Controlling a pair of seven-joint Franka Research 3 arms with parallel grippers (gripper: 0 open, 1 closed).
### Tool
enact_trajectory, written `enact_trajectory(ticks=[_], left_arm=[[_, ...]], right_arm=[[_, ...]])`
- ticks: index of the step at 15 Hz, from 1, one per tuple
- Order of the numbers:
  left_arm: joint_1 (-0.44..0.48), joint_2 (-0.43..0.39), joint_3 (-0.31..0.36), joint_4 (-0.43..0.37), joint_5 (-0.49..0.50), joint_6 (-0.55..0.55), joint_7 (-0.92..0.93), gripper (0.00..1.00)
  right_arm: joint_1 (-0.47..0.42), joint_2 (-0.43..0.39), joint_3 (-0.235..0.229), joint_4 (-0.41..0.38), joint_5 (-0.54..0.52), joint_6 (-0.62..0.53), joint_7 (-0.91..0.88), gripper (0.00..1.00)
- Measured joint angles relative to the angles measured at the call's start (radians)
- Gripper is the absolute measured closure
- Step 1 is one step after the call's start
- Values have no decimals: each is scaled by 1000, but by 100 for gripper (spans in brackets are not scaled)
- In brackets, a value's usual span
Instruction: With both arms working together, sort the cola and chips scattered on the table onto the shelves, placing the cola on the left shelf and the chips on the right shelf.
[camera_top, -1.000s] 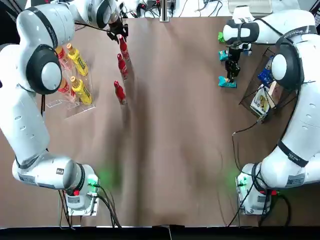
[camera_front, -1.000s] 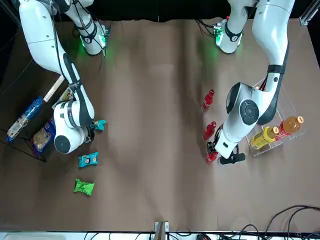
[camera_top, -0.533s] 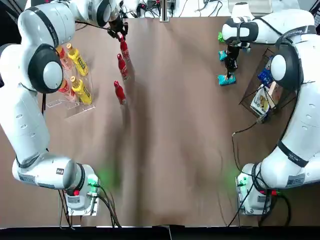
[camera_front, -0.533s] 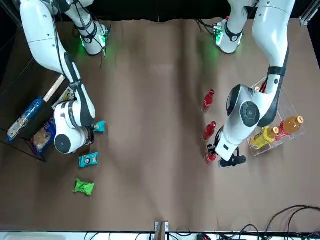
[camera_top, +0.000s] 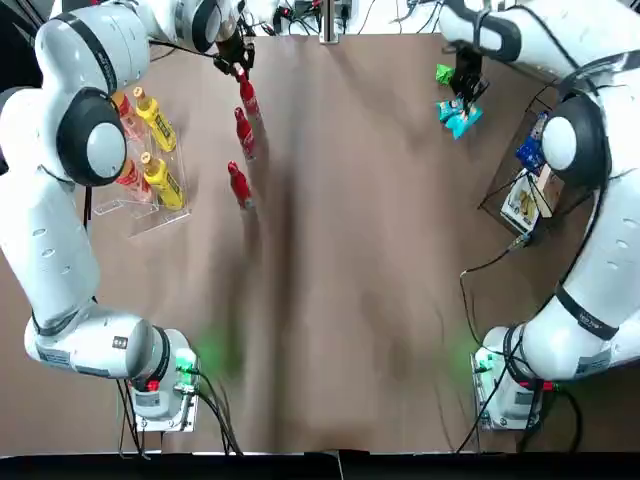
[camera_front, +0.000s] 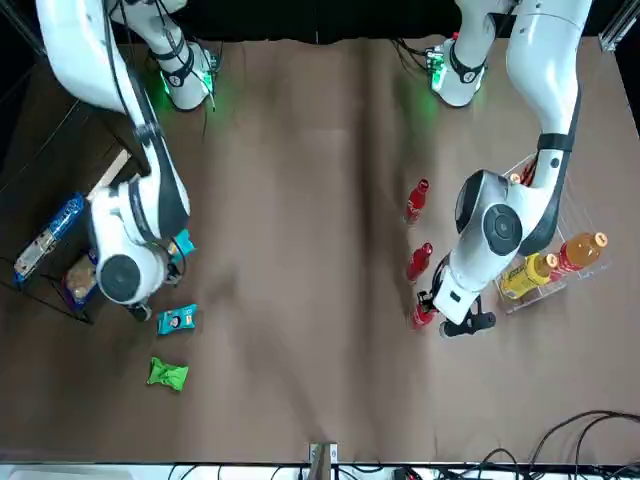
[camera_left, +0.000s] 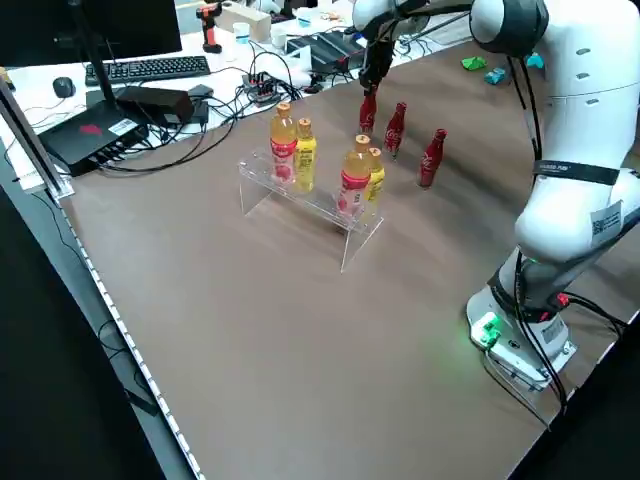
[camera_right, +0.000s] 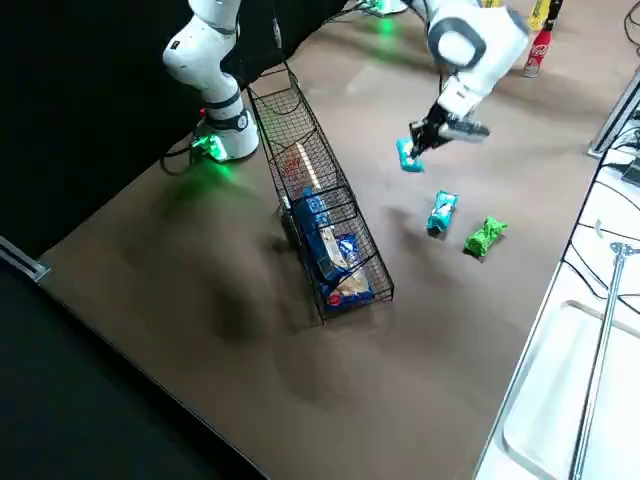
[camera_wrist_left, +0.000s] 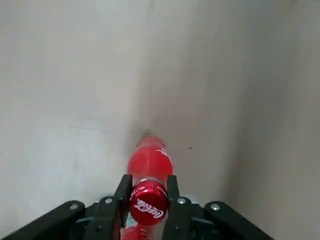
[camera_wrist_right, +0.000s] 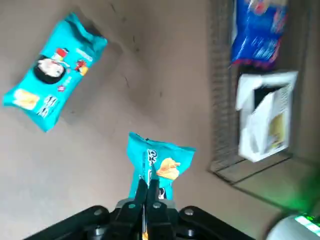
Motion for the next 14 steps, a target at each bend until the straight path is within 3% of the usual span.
enact_trajectory(ticks=[6, 10, 14], left_arm=[[62, -121, 2, 43, 100, -267, 22, 68], [182, -272, -1, 48, 102, -490, 198, 68], [271, -363, -3, 44, 98, -643, 380, 68]], right_arm=[[-7, -246, -14, 21, -26, -208, -343, 98], [-47, -385, -19, 20, -70, -371, -494, 98], [-136, -477, -38, 16, -100, -486, -539, 98]])
